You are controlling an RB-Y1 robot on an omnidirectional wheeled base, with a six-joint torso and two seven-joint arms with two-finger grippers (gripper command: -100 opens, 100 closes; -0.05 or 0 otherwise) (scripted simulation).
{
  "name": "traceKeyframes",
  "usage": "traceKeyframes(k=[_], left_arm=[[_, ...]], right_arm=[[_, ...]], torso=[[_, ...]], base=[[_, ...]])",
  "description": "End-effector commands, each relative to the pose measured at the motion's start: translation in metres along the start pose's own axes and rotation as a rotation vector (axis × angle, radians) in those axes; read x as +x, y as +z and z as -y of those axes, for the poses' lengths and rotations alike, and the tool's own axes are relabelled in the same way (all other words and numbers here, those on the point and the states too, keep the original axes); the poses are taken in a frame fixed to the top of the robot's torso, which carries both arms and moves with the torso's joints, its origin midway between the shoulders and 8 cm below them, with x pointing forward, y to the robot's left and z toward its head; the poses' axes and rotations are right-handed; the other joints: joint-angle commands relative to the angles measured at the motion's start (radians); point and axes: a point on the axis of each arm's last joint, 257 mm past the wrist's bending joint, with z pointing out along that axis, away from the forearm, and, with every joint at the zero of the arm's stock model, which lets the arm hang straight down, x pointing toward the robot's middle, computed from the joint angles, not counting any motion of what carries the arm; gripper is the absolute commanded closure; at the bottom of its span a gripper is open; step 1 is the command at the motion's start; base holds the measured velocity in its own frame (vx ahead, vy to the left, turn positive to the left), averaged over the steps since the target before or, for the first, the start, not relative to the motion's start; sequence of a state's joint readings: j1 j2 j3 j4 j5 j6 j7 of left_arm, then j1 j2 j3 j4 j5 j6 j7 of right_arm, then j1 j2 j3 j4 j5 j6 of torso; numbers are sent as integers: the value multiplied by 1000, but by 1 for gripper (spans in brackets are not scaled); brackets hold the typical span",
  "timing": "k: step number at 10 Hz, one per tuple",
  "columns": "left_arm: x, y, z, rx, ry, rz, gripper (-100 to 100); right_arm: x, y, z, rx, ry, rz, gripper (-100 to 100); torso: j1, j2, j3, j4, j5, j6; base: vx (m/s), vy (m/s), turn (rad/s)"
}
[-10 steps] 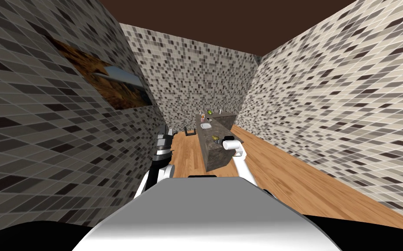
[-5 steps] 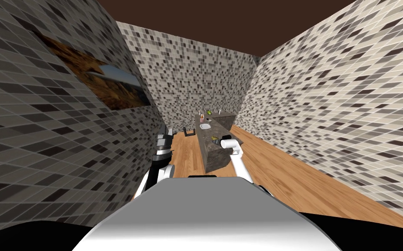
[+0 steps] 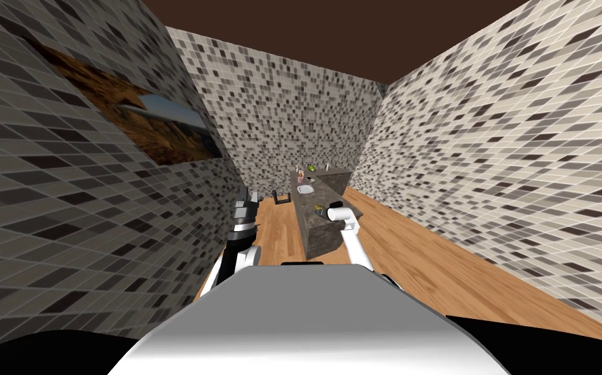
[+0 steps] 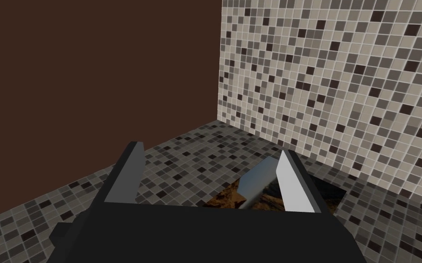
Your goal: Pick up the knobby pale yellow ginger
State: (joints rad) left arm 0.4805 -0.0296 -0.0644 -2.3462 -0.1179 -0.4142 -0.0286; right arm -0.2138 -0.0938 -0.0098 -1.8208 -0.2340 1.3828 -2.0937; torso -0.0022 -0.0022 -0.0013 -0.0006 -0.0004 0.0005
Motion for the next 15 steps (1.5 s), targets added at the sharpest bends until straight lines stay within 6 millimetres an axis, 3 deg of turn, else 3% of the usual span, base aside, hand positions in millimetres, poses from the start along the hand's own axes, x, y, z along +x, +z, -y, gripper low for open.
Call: traceKeyframes(k=[1,4,5,6,7,10,11,15], left_arm=[[0,0,0,0,0,0,0],[0,0,0,0,0,0,0],[0,0,0,0,0,0,0],[0,0,0,0,0,0,0],[0,0,0,0,0,0,0],[0,0,0,0,0,0,0],[0,0,0,0,0,0,0],[0,0,0,0,0,0,0]], right_arm=[[-10,3,7,7,54,31,-100],[-31,9,25,27,146,92,-100],[-27,8,21,24,128,81,-100],[-28,8,21,24,133,83,0],[-31,16,17,25,128,84,-100],[-34,21,14,25,127,86,-100],[-33,22,14,26,125,84,100],[-34,22,14,26,124,85,100]], torso=[[0,0,0,0,0,0],[-3,-2,-1,0,-1,0],[-4,-2,-1,0,-1,0],[-1,0,0,0,0,0],[1,1,1,0,0,0],[5,0,0,0,1,0],[3,1,0,0,1,0],[2,2,1,1,0,0]], base=[[43,-38,-30],[64,-73,-42],[24,-33,-2],[5,-7,2],[29,21,-28],[33,36,-20],[0,0,0],[0,0,0]])
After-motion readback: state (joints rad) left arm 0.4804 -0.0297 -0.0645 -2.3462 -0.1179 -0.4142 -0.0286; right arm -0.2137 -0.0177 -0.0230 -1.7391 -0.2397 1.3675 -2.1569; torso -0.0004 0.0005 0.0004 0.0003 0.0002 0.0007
